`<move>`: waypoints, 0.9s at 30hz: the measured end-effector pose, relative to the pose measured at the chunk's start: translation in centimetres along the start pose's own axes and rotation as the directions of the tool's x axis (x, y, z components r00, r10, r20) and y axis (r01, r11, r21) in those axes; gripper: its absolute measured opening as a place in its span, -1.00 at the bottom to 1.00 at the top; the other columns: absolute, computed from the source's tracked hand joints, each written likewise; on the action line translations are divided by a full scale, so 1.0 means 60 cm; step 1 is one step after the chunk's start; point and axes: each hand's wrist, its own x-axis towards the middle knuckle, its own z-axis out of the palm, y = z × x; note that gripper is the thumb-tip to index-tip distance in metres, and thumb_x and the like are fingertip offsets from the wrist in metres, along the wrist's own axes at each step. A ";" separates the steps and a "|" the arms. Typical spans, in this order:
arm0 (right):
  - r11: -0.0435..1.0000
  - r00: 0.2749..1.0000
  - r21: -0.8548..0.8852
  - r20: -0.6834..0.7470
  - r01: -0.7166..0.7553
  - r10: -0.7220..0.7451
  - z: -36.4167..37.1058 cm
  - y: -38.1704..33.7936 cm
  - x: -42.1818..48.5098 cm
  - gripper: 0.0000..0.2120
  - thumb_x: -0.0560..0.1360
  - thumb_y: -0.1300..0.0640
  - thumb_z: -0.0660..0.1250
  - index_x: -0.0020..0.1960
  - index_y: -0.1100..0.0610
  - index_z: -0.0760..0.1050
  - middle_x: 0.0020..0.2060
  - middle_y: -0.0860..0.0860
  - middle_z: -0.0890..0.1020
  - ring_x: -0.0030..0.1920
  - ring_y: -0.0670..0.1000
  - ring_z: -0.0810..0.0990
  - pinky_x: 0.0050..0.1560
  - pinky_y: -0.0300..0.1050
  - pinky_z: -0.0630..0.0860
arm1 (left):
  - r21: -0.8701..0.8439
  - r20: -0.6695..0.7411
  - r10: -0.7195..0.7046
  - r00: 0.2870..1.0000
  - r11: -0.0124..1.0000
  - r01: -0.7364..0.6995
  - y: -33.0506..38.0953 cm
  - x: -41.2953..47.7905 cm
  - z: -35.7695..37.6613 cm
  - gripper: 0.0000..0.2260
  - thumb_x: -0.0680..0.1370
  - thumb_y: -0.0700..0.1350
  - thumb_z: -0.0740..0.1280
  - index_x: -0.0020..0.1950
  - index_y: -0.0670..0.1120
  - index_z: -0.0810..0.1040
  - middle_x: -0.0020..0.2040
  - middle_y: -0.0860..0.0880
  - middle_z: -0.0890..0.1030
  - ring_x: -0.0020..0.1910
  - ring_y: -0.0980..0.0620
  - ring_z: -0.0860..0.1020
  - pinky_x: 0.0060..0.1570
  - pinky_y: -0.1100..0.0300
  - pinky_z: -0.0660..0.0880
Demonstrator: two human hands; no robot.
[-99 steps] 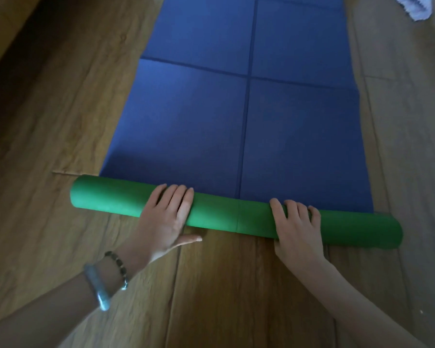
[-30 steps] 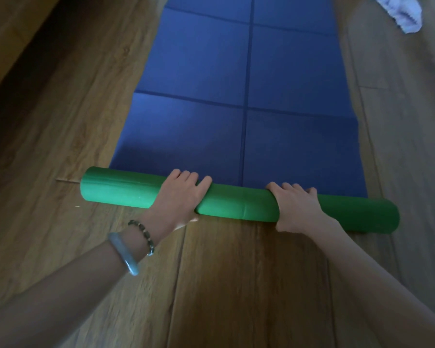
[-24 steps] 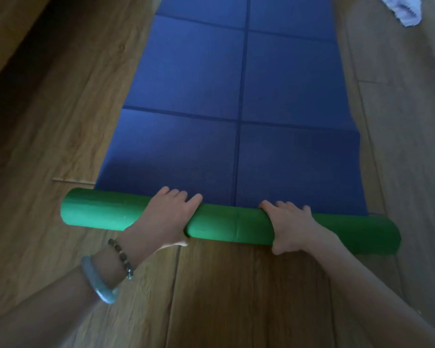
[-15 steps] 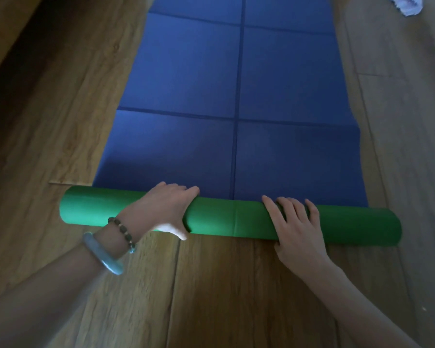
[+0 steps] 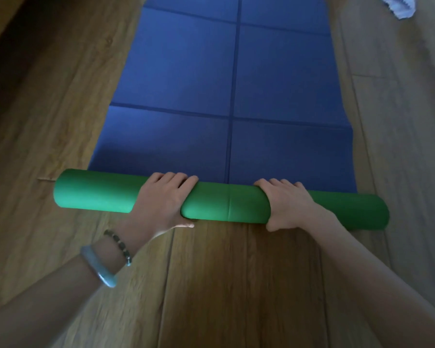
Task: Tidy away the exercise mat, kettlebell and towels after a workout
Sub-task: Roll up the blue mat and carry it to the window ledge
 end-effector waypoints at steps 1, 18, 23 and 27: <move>1.000 1.000 0.015 0.024 -0.004 0.004 -0.007 0.003 0.004 -0.14 0.22 -0.02 0.46 0.41 -0.04 0.09 0.14 -0.01 0.38 0.18 0.06 0.38 0.23 0.07 0.29 | -0.012 0.040 -0.003 0.999 1.000 0.003 -0.004 0.008 -0.003 -0.18 0.02 0.29 0.54 0.18 -0.08 0.51 -0.03 -0.02 0.61 -0.11 -0.08 0.59 -0.07 0.08 0.45; 0.971 0.877 -0.169 -0.476 -0.169 0.070 0.050 0.012 0.013 -0.24 0.14 0.13 0.52 0.29 0.03 0.33 -0.02 0.07 0.56 0.00 0.13 0.54 0.14 0.13 0.40 | 0.042 -0.056 0.087 0.995 0.996 -0.085 -0.030 0.026 -0.003 -0.09 0.11 0.32 0.52 0.31 -0.15 0.44 0.16 -0.11 0.55 0.08 -0.13 0.53 0.10 0.01 0.37; 0.982 0.946 -0.148 -0.319 -0.118 0.065 0.017 0.017 0.020 -0.25 0.28 0.04 0.42 0.38 -0.04 0.16 0.12 0.02 0.46 0.16 0.09 0.45 0.23 0.09 0.28 | 0.023 0.000 -0.049 0.999 0.999 0.049 -0.021 0.033 0.002 -0.09 0.09 0.26 0.58 0.31 -0.14 0.43 0.07 -0.14 0.59 0.05 -0.15 0.56 0.11 0.02 0.44; 0.990 0.976 -0.111 -0.208 -0.083 0.059 -0.011 0.019 0.024 -0.24 0.29 -0.01 0.43 0.38 -0.04 0.13 0.12 0.00 0.45 0.16 0.07 0.44 0.24 0.10 0.30 | 0.005 0.140 -0.063 0.988 0.998 0.063 -0.024 0.056 -0.017 -0.26 0.28 0.20 0.49 0.35 -0.01 0.30 0.16 -0.03 0.52 0.13 -0.04 0.48 0.18 0.10 0.30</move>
